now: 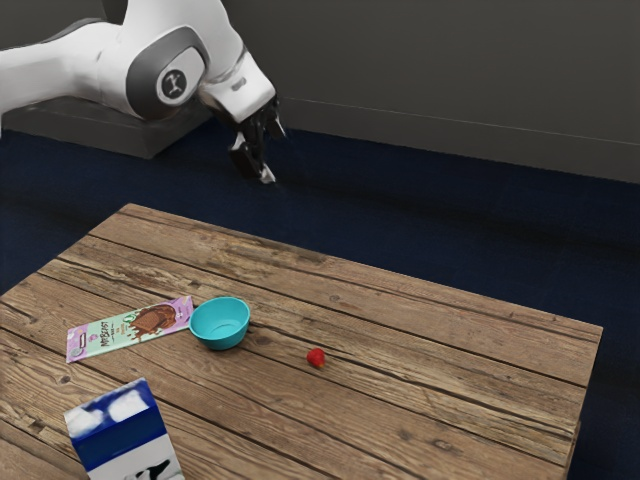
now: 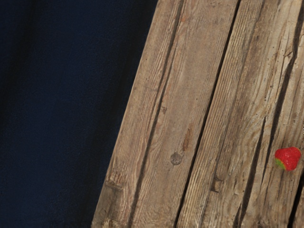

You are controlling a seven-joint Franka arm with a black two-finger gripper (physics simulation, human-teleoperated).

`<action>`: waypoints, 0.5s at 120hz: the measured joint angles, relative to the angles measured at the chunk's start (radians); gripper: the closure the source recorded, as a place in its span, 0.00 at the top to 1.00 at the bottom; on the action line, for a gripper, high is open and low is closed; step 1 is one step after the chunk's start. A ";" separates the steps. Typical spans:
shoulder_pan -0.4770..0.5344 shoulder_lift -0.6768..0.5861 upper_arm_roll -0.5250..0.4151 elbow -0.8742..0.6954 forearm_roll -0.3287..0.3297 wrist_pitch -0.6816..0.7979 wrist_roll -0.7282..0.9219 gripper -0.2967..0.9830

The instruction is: Take strawberry from the bowl

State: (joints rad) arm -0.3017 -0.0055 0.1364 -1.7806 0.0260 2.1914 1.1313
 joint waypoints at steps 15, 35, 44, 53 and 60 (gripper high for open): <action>0.129 -0.076 -0.065 0.101 0.047 -0.241 -0.157 0.75; 0.239 -0.145 -0.066 0.137 0.096 -0.460 -0.331 0.76; 0.249 -0.148 -0.064 0.139 0.109 -0.518 -0.403 0.76; 0.251 -0.143 -0.048 0.139 0.116 -0.558 -0.467 0.76; 0.269 -0.136 -0.045 0.139 0.118 -0.581 -0.511 0.76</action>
State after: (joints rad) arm -0.0331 -0.1417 0.0917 -1.6418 0.1437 1.6104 0.6204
